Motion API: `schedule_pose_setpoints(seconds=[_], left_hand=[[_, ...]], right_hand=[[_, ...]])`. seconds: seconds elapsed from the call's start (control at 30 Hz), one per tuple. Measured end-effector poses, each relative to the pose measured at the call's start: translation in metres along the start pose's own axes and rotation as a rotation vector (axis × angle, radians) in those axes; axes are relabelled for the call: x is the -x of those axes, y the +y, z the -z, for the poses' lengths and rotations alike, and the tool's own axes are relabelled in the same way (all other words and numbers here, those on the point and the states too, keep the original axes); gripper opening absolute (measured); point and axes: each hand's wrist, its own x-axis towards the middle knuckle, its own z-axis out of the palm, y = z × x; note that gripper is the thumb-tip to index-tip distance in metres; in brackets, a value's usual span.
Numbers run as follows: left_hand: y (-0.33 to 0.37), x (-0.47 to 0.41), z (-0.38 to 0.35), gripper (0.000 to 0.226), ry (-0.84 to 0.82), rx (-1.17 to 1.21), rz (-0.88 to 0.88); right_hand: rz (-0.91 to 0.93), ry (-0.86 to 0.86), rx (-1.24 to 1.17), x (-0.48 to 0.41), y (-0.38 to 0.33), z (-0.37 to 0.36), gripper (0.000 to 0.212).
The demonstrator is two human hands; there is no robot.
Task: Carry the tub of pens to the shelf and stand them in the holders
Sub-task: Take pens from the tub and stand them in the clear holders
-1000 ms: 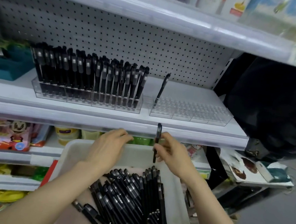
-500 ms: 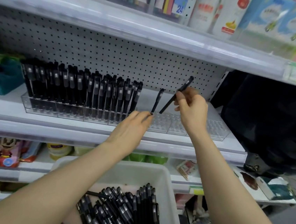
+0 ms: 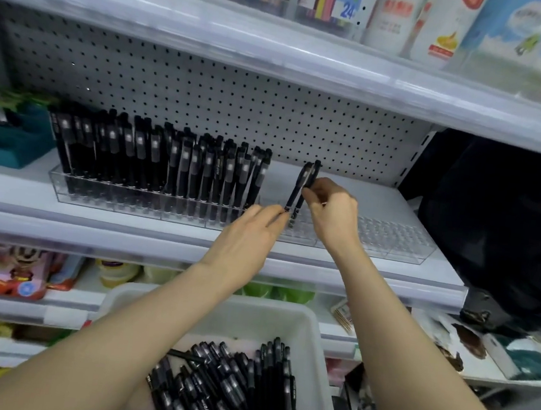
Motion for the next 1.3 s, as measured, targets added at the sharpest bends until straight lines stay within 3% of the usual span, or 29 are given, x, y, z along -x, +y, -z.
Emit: schedule_pose_setpoints(seconds=[0.17, 0.27, 0.37, 0.47, 0.67, 0.73, 0.87, 1.03, 1.13, 1.3], left_hand=[[0.001, 0.015, 0.004, 0.081, 0.063, 0.039, -0.029], [-0.001, 0.040, 0.008, 0.060, 0.104, 0.106, -0.021], [-0.009, 0.079, -0.001, 0.039, 0.078, 0.146, -0.004], [-0.021, 0.114, -0.020, 0.041, 0.030, 0.119, 0.031], [-0.036, 0.139, -0.045, 0.062, -0.057, 0.034, 0.048], [-0.037, 0.141, -0.049, 0.066, -0.058, 0.039, 0.062], [-0.034, 0.140, -0.051, 0.069, -0.028, 0.057, 0.071], [-0.033, 0.141, -0.051, 0.071, -0.020, 0.040, 0.063], [-0.032, 0.142, -0.047, 0.074, -0.055, 0.014, 0.060], [-0.025, 0.140, -0.031, 0.075, -0.159, 0.016, 0.059]], right_hand=[[-0.038, 0.035, 0.002, 0.014, -0.002, 0.010, 0.021], [-0.038, 0.093, -0.047, 0.047, 0.001, 0.013, 0.014], [-0.051, 0.043, -0.071, 0.094, 0.005, 0.002, 0.005], [-0.094, -0.154, -0.014, 0.141, 0.007, -0.023, 0.005], [-0.298, -0.672, 0.393, 0.191, 0.016, -0.054, 0.020], [-0.314, -0.765, 0.496, 0.198, 0.013, -0.053, 0.030], [-0.305, -0.787, 0.575, 0.203, 0.010, -0.054, 0.026], [-0.343, -0.815, 0.517, 0.204, 0.012, -0.055, 0.018], [-0.425, -0.828, 0.303, 0.197, 0.011, -0.047, 0.005], [-0.380, -0.632, -0.050, 0.159, 0.000, -0.001, 0.007]])
